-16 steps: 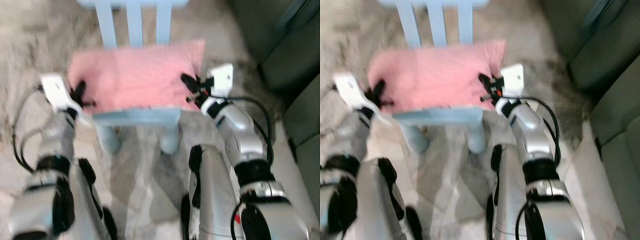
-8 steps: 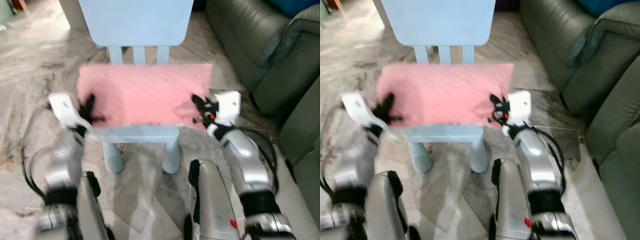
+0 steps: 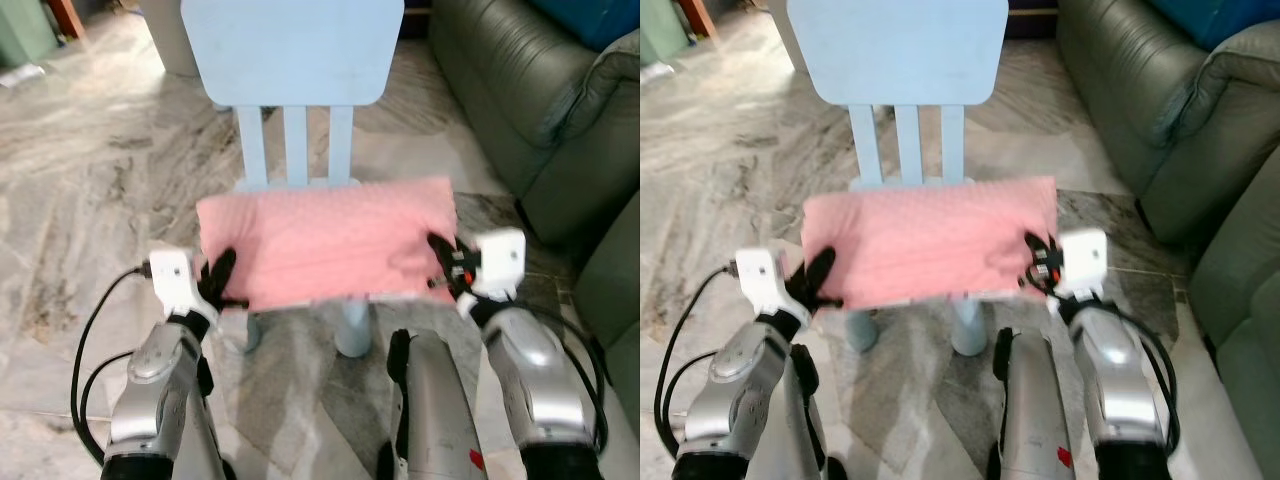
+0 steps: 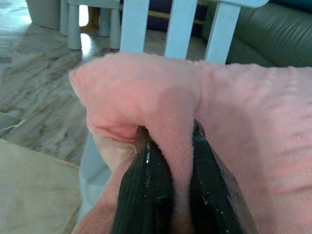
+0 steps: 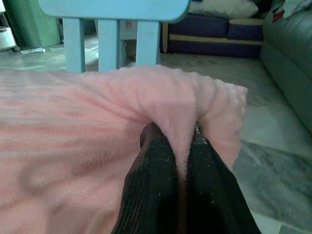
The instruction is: Move the pillow to the sofa
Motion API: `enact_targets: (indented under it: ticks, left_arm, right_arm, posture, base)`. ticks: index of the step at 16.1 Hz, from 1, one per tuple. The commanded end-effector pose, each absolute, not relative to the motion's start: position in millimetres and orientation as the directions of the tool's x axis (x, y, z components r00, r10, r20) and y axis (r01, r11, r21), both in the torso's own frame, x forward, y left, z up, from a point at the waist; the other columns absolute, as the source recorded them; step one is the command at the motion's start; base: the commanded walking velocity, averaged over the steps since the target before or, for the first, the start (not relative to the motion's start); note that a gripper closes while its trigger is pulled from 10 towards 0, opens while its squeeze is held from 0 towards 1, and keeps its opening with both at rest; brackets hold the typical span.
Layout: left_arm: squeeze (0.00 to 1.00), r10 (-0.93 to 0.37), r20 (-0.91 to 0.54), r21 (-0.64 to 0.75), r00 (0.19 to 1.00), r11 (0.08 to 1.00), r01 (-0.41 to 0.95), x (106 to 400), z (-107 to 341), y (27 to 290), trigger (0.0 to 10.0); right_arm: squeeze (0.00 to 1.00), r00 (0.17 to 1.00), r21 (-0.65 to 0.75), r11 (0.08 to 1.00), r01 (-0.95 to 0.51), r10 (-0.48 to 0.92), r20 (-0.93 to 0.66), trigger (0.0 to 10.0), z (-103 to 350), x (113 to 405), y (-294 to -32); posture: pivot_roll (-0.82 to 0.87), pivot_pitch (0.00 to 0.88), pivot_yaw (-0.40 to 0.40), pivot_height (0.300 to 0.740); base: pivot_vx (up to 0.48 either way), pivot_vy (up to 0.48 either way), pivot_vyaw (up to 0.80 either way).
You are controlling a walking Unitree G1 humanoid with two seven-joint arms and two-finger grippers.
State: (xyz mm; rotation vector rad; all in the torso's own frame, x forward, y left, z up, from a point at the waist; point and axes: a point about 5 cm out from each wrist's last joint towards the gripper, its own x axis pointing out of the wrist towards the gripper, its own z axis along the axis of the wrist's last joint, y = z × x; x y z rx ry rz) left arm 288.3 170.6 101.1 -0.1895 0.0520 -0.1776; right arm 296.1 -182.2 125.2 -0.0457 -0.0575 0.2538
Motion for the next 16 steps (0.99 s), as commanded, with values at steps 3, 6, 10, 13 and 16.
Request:
enact_targets:
  ticks: [3,6,10,13,16]
  left_arm:
    - [0.00,-0.095,-0.013,-0.141,0.995,0.986,0.092,291,107,187,0.0]
    - [0.00,-0.068,-0.022,-0.107,0.997,0.992,0.066,297,110,186,10.0]
    - [0.00,-0.046,-0.031,-0.117,0.998,0.992,0.042,299,111,183,10.0]
    - [0.00,-0.048,-0.034,-0.110,0.998,0.993,0.044,300,111,183,10.0]
    - [0.00,-0.048,-0.036,-0.107,0.998,0.993,0.044,299,111,183,10.0]
  right_arm:
    - [0.00,0.975,-0.041,0.978,-0.203,0.206,0.087,6.4,133,294,-182]
    - [0.00,0.967,-0.044,0.971,-0.233,0.236,0.093,10.0,137,299,-165]
    - [0.00,0.968,-0.043,0.974,-0.223,0.226,0.107,10.0,145,305,-163]
    - [0.00,0.970,-0.032,0.976,-0.215,0.217,0.108,10.0,147,305,-164]
    - [0.00,0.972,-0.023,0.977,-0.210,0.212,0.104,10.0,146,305,-163]
  posture:
    - [-0.10,0.000,0.046,0.366]
    - [-0.09,0.000,0.033,0.366]
    - [-0.09,0.000,0.030,0.366]
    - [-0.09,0.000,0.033,0.366]
    - [-0.09,0.000,0.037,0.366]
  base:
    - [0.000,0.000,0.00]
    - [0.000,0.000,0.00]
    - [0.000,0.000,0.00]
    - [0.000,0.000,0.00]
    - [0.000,0.000,0.00]
